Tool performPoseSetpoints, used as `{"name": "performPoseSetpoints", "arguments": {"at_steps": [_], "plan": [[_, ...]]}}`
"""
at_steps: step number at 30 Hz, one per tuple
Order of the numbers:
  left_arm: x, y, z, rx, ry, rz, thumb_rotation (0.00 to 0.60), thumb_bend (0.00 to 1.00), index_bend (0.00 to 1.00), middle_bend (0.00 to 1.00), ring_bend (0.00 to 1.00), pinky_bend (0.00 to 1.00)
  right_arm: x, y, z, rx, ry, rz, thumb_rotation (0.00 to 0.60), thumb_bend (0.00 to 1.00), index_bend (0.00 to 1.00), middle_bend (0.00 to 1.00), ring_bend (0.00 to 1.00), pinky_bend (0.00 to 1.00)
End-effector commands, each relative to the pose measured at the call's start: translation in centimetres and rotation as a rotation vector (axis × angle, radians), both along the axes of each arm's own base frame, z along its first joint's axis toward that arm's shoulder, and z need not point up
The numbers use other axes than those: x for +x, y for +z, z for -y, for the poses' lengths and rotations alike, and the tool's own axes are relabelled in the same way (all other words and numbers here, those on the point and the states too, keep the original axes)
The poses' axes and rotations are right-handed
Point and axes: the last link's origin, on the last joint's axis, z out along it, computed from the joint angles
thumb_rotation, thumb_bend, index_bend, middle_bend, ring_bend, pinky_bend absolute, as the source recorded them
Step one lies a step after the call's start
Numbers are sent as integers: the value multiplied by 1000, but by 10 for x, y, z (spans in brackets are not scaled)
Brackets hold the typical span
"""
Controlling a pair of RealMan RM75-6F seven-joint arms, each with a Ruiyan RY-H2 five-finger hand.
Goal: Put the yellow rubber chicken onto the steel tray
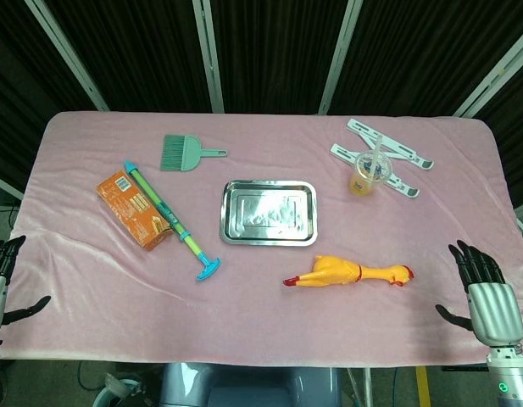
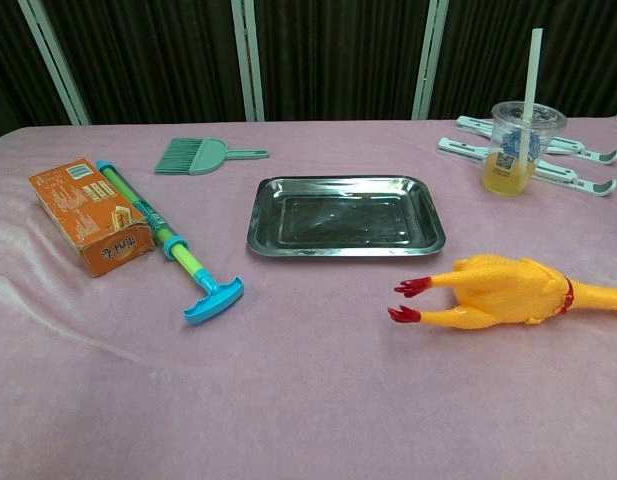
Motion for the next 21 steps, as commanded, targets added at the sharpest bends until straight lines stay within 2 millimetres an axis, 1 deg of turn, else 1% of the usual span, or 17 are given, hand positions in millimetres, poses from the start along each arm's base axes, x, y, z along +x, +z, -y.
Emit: {"name": "performPoseSetpoints", "arguments": {"at_steps": [1, 6, 11, 17, 18, 21], "plan": [[1, 0, 0, -4, -1, -1, 600, 20, 58, 114, 86, 66, -1, 0, 0, -1, -1, 3, 600, 49, 0, 64, 94, 130], [3, 0, -1, -5, -7, -2, 600, 20, 59, 116, 86, 66, -1, 0, 0, -1, -1, 5, 600, 49, 0, 64, 94, 130], [5, 1, 3, -1, -16, 1, 600, 20, 61, 117, 86, 66, -3, 3, -3, -2, 4, 8, 600, 49, 0, 66, 102, 129], [7, 3, 5, -4, -22, 0, 600, 20, 60, 117, 86, 66, -2, 3, -3, 8, 21, 25, 600, 92, 0, 97, 126, 130], [8, 4, 5, -4, -23, 1, 600, 20, 60, 117, 86, 66, -1, 3, -2, 12, 27, 28, 600, 98, 0, 107, 136, 134], [9, 5, 6, -5, -25, 2, 600, 21, 61, 117, 86, 66, 3, 3, 1, 28, 49, 49, 600, 112, 25, 141, 167, 188]]}}
